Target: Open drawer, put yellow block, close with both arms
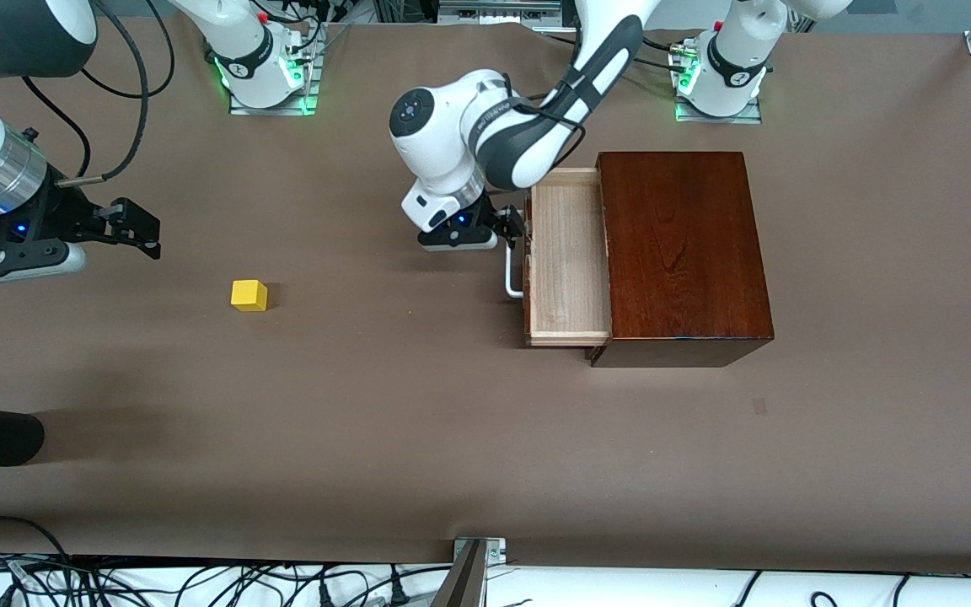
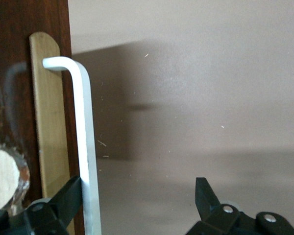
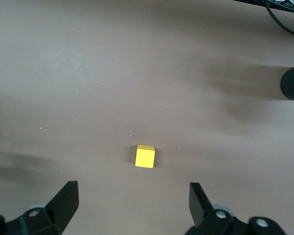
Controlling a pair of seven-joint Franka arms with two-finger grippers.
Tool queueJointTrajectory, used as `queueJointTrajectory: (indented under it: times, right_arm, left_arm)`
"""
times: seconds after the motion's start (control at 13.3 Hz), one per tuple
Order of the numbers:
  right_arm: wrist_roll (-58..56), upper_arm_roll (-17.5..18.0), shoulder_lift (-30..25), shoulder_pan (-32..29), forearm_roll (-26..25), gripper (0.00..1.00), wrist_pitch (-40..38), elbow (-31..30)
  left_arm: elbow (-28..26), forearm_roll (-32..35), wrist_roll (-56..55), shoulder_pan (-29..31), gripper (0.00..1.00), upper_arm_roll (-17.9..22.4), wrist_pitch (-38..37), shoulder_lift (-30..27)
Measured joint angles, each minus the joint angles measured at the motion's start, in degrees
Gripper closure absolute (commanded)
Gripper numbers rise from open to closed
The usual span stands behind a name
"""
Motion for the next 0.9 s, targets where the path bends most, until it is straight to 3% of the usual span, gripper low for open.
queueJointTrajectory:
  times: [0.15, 0.45, 0.9]
  right_arm:
    - [0.0, 0.0, 0.5, 0.0, 0.0, 0.00, 0.0, 0.0]
    - [0.0, 0.0, 2.2, 0.0, 0.0, 0.00, -0.2, 0.0]
    - [-0.2, -0.1, 10.3, -0.1, -0.9, 0.00, -0.1, -1.0]
  left_arm:
    - [1.9, 0.0, 0.1, -0.1, 0.00, 0.0, -1.0, -1.0]
    - [5.8, -0.1, 4.0, 1.1, 0.00, 0.2, -10.4, -7.6]
    - [5.8, -1.5, 20.9, 13.6, 0.00, 0.3, -23.4, -17.6]
